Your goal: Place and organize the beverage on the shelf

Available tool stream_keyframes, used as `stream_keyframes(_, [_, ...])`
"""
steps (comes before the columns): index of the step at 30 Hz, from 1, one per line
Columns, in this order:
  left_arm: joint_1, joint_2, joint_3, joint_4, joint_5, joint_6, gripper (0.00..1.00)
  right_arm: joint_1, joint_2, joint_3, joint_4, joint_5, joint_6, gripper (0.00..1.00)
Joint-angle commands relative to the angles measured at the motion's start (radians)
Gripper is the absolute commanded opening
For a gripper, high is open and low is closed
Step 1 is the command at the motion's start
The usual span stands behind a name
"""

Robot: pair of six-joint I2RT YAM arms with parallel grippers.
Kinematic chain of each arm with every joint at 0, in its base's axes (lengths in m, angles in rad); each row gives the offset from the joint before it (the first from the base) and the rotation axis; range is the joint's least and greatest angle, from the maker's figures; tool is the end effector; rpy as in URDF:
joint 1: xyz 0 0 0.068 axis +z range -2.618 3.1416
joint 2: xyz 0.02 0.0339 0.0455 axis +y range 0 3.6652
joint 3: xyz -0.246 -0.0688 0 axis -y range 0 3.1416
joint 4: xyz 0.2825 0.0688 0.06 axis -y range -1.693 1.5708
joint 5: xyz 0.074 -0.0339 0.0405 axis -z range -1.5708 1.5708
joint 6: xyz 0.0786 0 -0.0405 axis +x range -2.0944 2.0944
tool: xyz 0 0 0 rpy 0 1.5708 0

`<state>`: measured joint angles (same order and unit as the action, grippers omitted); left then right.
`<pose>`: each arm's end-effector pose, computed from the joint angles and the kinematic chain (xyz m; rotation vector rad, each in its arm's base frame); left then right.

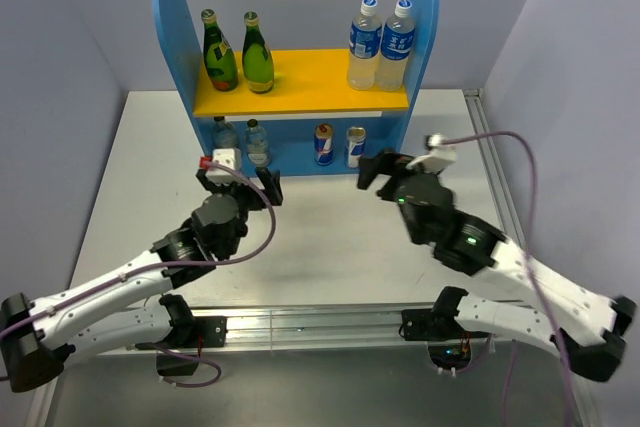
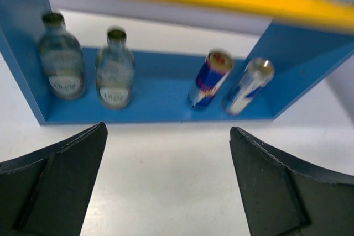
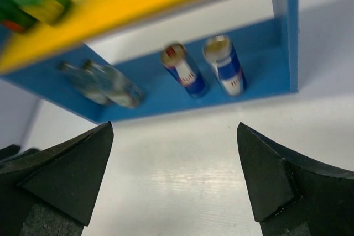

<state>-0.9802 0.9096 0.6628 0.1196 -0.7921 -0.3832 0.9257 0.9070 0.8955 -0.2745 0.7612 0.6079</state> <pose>0.2056 -0.2061 0.2804 -0.0906 1.6701 -0.3610 0.2100 0.1889 0.3271 0.2361 1.7782 0.3970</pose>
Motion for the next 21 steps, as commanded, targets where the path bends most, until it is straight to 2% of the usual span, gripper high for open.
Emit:
stream_keyframes(1, [0.006,-0.067,0.124,-0.07,-0.071,0.033,0.99,0.004,-0.141,0.068,-0.155,-0.069,-0.102,1.0])
stream_keyframes(4, [0.006,-0.075,0.15,-0.08,-0.082,0.049,0.99,0.002,-0.232,0.098,-0.18,-0.112,-0.122,1.0])
stream_keyframes(9, [0.006,-0.071,0.158,-0.089,-0.067,0.037,0.99,0.002,-0.272,0.126,-0.195,-0.155,-0.134,1.0])
stream_keyframes(21, [0.005,-0.072,0.167,-0.107,-0.075,0.023,0.99,0.004,-0.362,0.002,-0.068,-0.192,-0.207,1.0])
